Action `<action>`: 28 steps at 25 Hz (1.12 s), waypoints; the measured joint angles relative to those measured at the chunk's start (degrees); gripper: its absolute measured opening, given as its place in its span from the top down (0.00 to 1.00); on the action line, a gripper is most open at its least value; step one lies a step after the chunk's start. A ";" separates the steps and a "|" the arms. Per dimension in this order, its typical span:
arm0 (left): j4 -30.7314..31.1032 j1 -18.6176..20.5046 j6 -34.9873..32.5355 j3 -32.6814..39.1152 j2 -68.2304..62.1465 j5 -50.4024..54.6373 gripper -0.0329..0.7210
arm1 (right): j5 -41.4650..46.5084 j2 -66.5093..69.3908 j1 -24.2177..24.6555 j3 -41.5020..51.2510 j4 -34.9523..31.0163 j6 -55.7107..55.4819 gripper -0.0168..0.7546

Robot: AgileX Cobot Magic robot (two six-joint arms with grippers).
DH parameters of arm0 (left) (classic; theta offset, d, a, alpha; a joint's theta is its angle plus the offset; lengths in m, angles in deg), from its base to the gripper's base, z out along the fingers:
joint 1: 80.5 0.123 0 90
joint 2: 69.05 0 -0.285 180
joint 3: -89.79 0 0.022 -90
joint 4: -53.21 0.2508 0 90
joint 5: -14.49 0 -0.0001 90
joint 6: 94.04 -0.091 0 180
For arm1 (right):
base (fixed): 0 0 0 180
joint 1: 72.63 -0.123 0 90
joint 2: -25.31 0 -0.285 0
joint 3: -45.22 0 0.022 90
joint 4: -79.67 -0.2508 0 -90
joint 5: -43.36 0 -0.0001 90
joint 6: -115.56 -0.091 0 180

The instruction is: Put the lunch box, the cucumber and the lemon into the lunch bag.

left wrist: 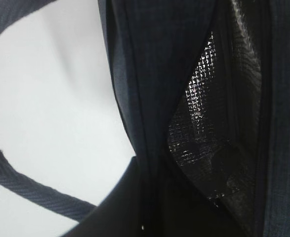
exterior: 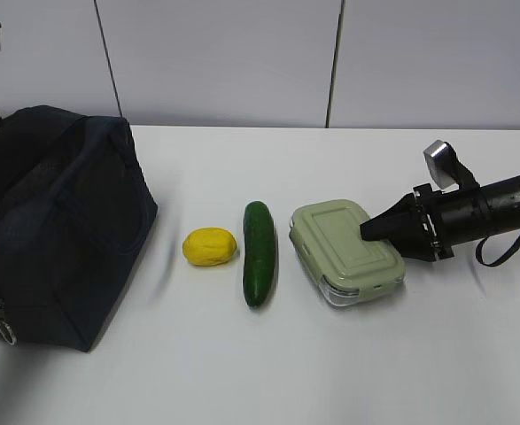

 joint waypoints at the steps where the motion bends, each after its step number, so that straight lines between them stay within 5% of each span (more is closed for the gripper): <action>1: 0.09 0.00 0.00 0.00 0.00 0.00 0.96 | 0.00 0.00 0.00 0.00 -0.13 -0.18 0.47; 28: 1.37 -1.88 0.48 -2.48 0.00 0.20 0.96 | -4.98 -6.53 -2.76 0.26 -1.64 -3.28 0.47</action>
